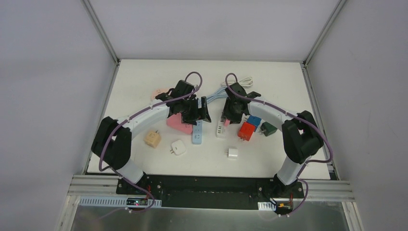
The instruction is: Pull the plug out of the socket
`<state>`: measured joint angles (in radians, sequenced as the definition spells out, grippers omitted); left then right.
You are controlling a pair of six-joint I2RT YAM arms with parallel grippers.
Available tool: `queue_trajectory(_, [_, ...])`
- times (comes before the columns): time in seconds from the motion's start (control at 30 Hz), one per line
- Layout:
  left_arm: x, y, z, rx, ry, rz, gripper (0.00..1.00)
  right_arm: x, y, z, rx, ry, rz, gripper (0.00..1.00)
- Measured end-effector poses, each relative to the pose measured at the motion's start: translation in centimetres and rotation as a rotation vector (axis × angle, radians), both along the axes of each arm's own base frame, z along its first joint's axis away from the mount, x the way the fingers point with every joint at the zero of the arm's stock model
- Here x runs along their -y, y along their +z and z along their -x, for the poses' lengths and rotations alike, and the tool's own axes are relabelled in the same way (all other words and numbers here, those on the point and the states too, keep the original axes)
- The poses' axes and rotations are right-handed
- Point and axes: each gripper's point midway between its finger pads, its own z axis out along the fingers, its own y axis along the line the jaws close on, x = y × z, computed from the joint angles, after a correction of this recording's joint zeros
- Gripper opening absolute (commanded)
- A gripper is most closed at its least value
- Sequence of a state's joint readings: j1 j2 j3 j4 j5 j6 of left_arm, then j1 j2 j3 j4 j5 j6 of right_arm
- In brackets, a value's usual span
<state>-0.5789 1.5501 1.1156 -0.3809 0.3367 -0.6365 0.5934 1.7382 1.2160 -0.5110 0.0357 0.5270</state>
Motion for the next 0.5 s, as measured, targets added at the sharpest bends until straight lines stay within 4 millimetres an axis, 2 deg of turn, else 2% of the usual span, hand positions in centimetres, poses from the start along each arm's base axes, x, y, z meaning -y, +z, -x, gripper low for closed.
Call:
queue_trajectory(0.13, [1.7, -0.9, -0.8, -0.027, -0.022, 0.014, 0.76, -0.1, 0.2, -0.2, 0.010, -0.002, -0.006, 0.41])
queue_trajectory(0.23, [2.5, -1.6, -1.2, -0.047, -0.036, 0.016, 0.73, -0.1, 0.4, -0.2, 0.017, 0.001, -0.006, 0.30])
queue_trajectory(0.37, [3.6, -2.8, -1.4, -0.083, -0.055, 0.014, 0.67, 0.0, 0.5, -0.2, 0.016, 0.005, -0.002, 0.08])
queue_trajectory(0.43, [4.3, -3.2, -1.7, -0.105, -0.068, 0.021, 0.66, 0.0, 0.5, -0.2, 0.013, 0.002, -0.004, 0.02])
queue_trajectory(0.5, [5.1, -3.6, -1.9, -0.125, -0.083, 0.025, 0.64, 0.0, 0.6, -0.1, 0.010, 0.005, -0.003, 0.00])
